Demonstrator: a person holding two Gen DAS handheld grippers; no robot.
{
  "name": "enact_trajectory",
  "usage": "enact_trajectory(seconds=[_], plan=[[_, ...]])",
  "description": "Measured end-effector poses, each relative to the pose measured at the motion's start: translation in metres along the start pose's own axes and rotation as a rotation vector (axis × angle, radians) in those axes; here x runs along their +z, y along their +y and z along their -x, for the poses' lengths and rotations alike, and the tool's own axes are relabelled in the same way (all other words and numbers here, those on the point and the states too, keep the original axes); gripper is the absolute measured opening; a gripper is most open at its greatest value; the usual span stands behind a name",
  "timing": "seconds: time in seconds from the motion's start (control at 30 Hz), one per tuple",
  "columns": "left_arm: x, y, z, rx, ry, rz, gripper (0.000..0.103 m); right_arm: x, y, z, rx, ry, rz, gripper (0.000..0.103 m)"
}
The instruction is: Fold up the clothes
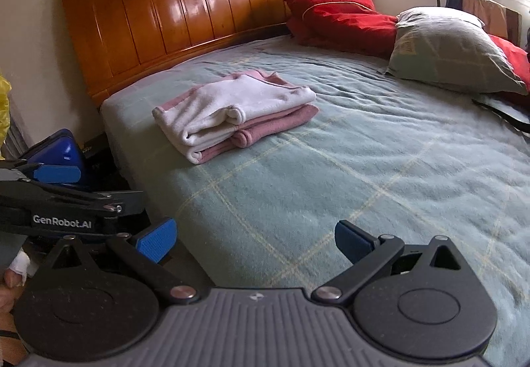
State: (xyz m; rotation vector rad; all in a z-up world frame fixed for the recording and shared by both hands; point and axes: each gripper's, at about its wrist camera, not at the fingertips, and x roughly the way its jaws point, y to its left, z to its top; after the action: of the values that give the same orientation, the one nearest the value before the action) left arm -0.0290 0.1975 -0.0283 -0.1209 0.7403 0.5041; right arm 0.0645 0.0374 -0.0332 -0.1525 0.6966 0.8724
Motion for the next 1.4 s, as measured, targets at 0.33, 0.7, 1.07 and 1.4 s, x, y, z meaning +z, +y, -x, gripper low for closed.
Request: enact_trajectory(seconds=[0.33,0.7,1.07,1.4], plan=[[-0.014,-0.001,0.02,-0.033,-0.019,-0.017,0.102,-0.02,0.007,0.021,-0.059,0.003,-0.006,0.103],[-0.022,0.006,0.03,-0.047,-0.032,-0.018,0.102,-0.025,0.019,0.035,-0.087,-0.023,-0.005,0.103],[-0.019,0.016,0.031,-0.034,-0.029,0.001,0.102,-0.012,0.031,0.027,-0.07,-0.018,0.034,0.103],[-0.018,0.017,0.027,-0.03,-0.026,0.0,0.102,-0.01,0.033,0.022,-0.054,-0.013,0.035,0.103]])
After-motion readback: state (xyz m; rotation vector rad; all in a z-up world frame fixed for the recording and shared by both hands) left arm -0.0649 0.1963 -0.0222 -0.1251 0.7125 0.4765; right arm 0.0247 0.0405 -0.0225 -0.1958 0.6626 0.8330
